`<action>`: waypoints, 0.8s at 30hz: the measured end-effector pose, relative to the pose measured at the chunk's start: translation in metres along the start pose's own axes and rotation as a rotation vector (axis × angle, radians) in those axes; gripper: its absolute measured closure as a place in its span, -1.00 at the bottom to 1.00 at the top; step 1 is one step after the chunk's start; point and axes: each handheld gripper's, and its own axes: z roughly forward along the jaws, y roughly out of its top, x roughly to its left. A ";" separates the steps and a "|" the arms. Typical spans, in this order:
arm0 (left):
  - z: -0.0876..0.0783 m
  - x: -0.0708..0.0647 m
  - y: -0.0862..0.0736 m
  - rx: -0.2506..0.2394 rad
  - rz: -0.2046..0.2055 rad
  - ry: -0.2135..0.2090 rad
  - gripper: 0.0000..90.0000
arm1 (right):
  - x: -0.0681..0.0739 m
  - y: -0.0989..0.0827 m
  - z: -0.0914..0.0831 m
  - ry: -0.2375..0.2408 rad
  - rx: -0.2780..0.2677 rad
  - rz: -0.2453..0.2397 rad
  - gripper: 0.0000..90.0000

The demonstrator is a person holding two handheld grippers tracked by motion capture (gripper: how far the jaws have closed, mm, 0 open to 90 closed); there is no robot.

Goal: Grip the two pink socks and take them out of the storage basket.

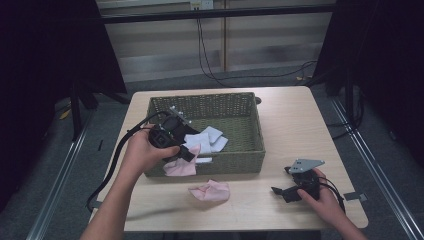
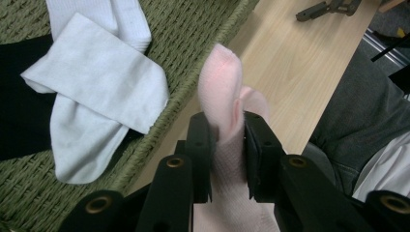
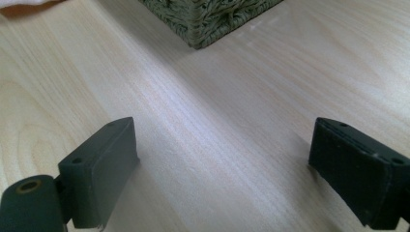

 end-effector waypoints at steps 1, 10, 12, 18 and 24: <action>0.000 0.000 0.000 0.000 0.000 0.000 0.66 | 0.000 0.000 0.000 0.000 0.000 0.000 -0.79; 0.019 -0.001 -0.013 -0.019 0.002 -0.010 0.65 | 0.000 0.000 0.000 -0.001 0.001 0.002 -0.79; 0.024 -0.001 -0.014 -0.022 0.005 -0.016 0.65 | 0.000 0.000 0.000 -0.001 0.001 0.002 -0.79; 0.031 -0.008 -0.014 -0.027 0.028 -0.020 0.64 | 0.000 0.000 0.000 -0.001 0.001 0.002 -0.79; 0.042 -0.005 -0.014 -0.014 0.028 -0.025 0.31 | 0.000 0.000 0.000 0.000 0.001 0.002 -0.79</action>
